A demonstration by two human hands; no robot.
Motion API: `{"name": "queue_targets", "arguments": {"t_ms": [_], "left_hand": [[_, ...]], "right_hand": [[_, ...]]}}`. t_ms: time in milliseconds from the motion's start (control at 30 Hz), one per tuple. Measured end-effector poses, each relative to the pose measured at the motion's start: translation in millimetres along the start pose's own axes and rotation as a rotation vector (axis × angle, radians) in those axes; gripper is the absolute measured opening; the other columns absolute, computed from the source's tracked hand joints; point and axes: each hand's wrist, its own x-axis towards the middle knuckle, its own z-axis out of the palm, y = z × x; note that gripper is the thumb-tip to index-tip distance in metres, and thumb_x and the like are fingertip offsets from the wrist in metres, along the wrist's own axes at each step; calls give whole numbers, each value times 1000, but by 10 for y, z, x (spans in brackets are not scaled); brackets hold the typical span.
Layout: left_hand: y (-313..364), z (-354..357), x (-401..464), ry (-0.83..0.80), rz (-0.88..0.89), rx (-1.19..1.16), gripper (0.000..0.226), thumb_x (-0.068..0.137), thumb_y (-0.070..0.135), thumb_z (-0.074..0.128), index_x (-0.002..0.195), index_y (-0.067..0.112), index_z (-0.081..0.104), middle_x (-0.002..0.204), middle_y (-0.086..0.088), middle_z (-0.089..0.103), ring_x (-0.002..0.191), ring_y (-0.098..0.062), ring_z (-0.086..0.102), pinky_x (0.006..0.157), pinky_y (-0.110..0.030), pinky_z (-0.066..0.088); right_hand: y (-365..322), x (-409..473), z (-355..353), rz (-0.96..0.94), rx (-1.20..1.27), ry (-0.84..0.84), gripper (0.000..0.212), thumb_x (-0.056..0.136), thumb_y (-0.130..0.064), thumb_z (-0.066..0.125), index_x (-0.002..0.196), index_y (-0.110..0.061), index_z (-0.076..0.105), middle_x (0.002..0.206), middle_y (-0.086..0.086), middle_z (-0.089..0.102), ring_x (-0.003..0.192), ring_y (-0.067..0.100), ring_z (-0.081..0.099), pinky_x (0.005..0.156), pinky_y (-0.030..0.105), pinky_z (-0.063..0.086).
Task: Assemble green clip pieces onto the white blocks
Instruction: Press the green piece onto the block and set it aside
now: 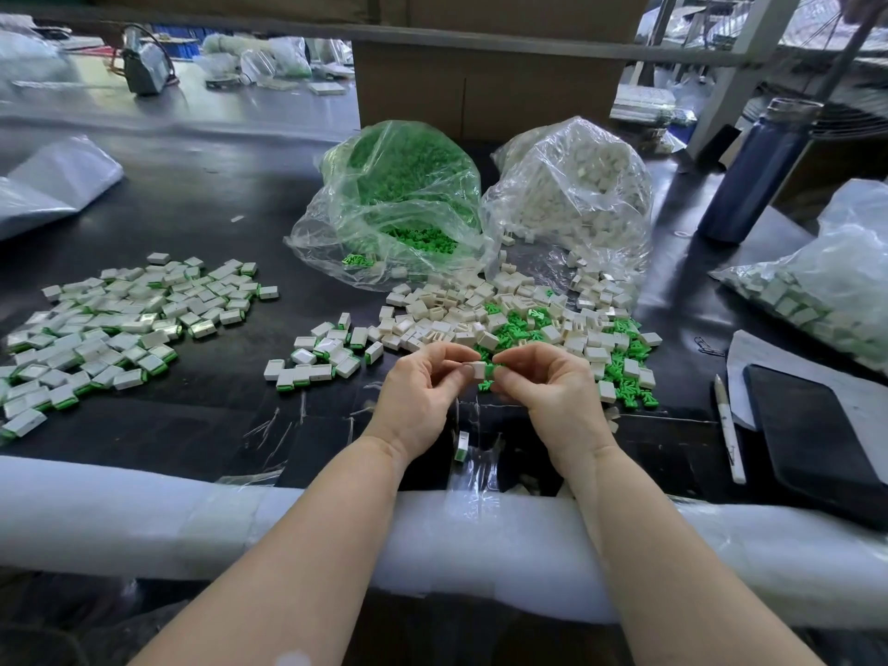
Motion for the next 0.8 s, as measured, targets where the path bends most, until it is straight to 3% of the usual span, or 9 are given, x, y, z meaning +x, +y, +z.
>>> {"name": "queue_targets", "arguments": {"t_ms": [133,300,500,600,700,800], "left_hand": [[-8,-4,0,-31,-11,-9,18,89,5,58,87,22,63,79,-1,69,75,-12,65,78,-24,54],[-17,-3,8,-44,-28,-14,16,89,6,59,86,21,62,79,0,69,74,-9,65,73,-18,52],[-5,-7,-1,-50,-50,4,13,88,9,60,85,21,63,84,-7,70,83,-23,67,82,-32,54],[16,-14,-9,-63,-37,21,15,89,6,58,88,19,66,86,-9,71,81,-15,67,81,-25,54],[33,-15,-15,-56,-29,35,19,89,6,59,86,22,68,78,3,69,69,4,62,72,-10,48],[40,-18,-21,-36,-38,46,21,88,5,59,82,22,69,66,13,65,60,6,58,68,-8,44]], "right_hand": [[-7,0,4,13,23,-1,12,80,4,68,77,-8,67,65,2,66,56,7,62,55,17,52],[2,0,6,42,42,0,10,79,3,68,77,-7,65,66,7,66,54,9,61,53,19,52],[5,-17,21,28,-11,-48,7,80,1,68,77,-4,66,66,9,68,55,12,61,53,22,54],[9,-15,21,24,9,-65,12,85,4,61,79,-6,64,66,5,68,55,9,60,53,19,52],[20,-10,27,6,-46,-77,15,86,4,59,84,-11,60,68,8,65,54,9,57,55,21,51],[28,-14,36,7,-52,-90,17,85,5,59,85,-11,55,63,6,62,50,6,55,52,18,48]]}}
